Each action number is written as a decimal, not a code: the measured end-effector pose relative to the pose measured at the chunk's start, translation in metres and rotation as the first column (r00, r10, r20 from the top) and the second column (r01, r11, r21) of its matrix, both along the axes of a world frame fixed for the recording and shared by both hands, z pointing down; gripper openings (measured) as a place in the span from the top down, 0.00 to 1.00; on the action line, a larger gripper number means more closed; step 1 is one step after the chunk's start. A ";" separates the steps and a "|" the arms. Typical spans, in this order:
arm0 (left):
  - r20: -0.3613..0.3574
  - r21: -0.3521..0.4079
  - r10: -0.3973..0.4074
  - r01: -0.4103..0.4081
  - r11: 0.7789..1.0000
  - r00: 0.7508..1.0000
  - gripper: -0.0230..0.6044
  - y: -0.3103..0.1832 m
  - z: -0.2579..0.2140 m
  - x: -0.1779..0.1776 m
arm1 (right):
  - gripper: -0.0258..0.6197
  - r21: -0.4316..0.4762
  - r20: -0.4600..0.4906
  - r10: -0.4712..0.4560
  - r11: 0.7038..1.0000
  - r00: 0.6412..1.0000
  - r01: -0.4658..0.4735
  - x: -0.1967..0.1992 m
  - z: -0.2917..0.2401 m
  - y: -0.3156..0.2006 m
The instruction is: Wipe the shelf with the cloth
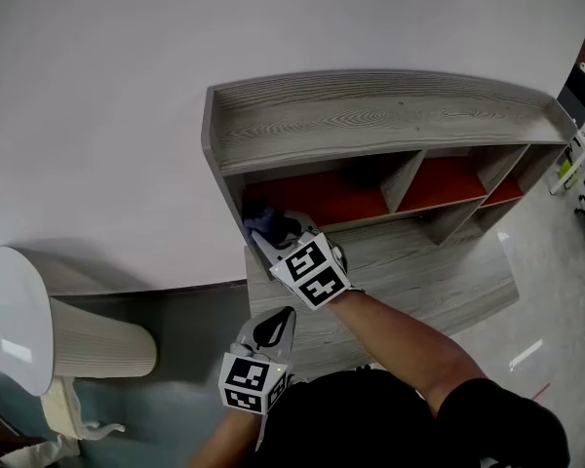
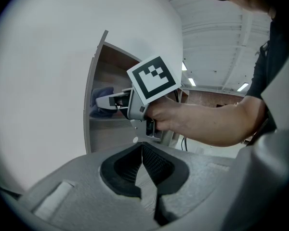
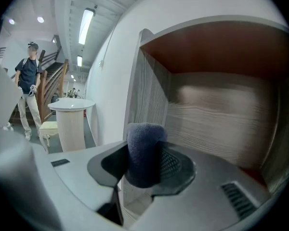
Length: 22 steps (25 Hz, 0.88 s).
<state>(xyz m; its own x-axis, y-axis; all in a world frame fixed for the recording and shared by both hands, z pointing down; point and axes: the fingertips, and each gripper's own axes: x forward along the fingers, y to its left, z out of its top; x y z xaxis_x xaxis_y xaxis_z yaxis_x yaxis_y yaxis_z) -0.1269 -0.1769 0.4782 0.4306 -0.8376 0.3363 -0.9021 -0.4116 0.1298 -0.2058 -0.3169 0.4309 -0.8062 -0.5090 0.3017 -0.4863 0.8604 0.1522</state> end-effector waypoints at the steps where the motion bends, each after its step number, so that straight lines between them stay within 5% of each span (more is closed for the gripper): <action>1: -0.001 0.000 -0.001 0.001 1.000 1.000 0.95 0.000 0.000 0.000 | 0.74 0.002 -0.014 0.003 1.000 1.000 -0.003 0.000 0.002 0.000; 22: -0.003 0.005 0.010 -0.010 1.000 1.000 0.95 -0.004 -0.001 0.004 | 0.74 -0.014 -0.067 0.094 0.995 0.993 -0.095 0.024 0.010 -0.014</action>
